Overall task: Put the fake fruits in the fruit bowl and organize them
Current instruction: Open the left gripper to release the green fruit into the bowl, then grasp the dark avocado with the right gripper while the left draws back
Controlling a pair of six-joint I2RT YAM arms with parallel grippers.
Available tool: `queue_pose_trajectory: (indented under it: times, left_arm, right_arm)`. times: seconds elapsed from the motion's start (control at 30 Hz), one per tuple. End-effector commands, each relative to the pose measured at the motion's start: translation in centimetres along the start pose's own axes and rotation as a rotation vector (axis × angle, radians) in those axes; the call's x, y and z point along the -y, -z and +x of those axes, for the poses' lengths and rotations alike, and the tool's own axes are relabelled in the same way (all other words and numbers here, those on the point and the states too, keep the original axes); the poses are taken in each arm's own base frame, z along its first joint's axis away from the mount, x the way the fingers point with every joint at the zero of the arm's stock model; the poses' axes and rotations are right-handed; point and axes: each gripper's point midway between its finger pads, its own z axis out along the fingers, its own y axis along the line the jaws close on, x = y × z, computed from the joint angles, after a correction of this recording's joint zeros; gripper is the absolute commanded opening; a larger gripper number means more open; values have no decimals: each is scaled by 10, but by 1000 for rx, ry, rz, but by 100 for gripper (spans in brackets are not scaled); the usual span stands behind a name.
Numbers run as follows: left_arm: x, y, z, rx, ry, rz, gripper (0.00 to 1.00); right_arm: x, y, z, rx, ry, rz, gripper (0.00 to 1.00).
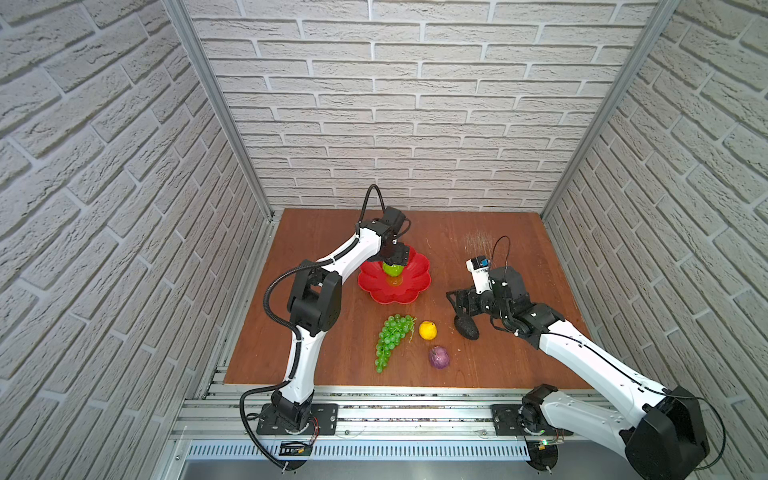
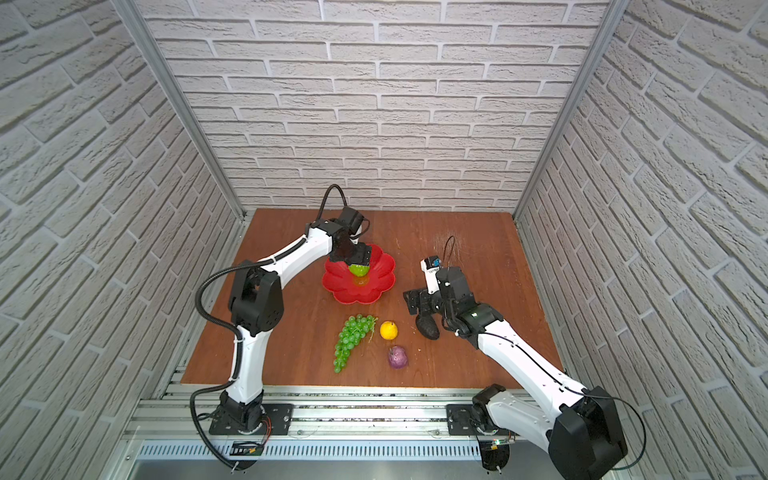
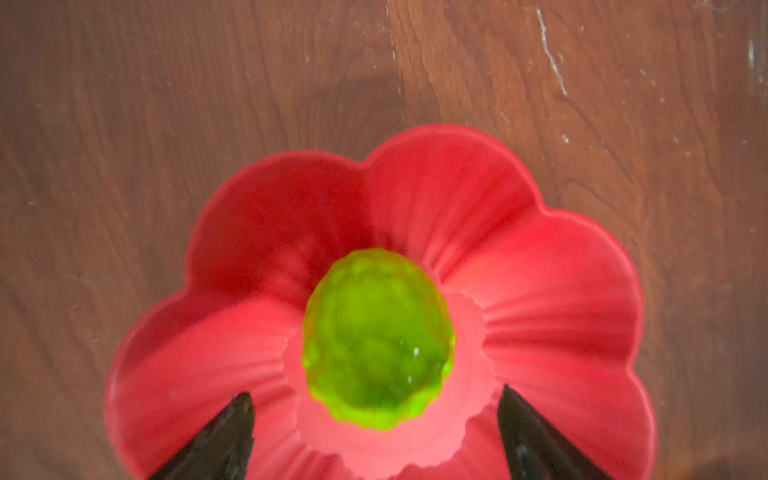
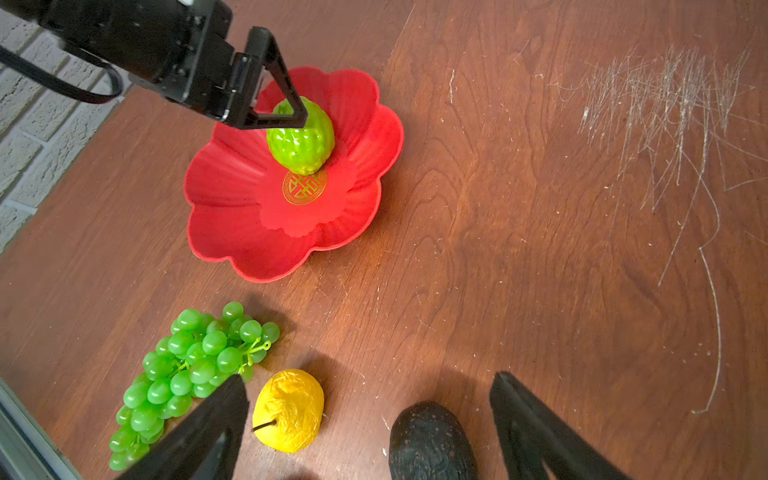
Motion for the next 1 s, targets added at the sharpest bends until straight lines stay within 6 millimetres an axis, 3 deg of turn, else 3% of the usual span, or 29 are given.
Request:
queue_pose_trajectory:
  times: [0.0,0.23,0.47,0.7,0.97]
  left_arm:
    - [-2,40,12,21,-38,8,89]
    - [-13,75,48,89,6,41,84]
    - [-45,97,92,116,98,-49,84]
    - [-59,106,118,160,169,-45,86]
    - [-68,98,126,135,204,-21,86]
  right_arm:
    - [-3,12,-17,39,29,11,91]
    - [-5,15,-9,-35,38,5,87]
    - [10,14,23,-177,7,98,80]
    - [25,10,56,-337,-34,183,79]
    - [28,-8,83,-447,-31,182,79]
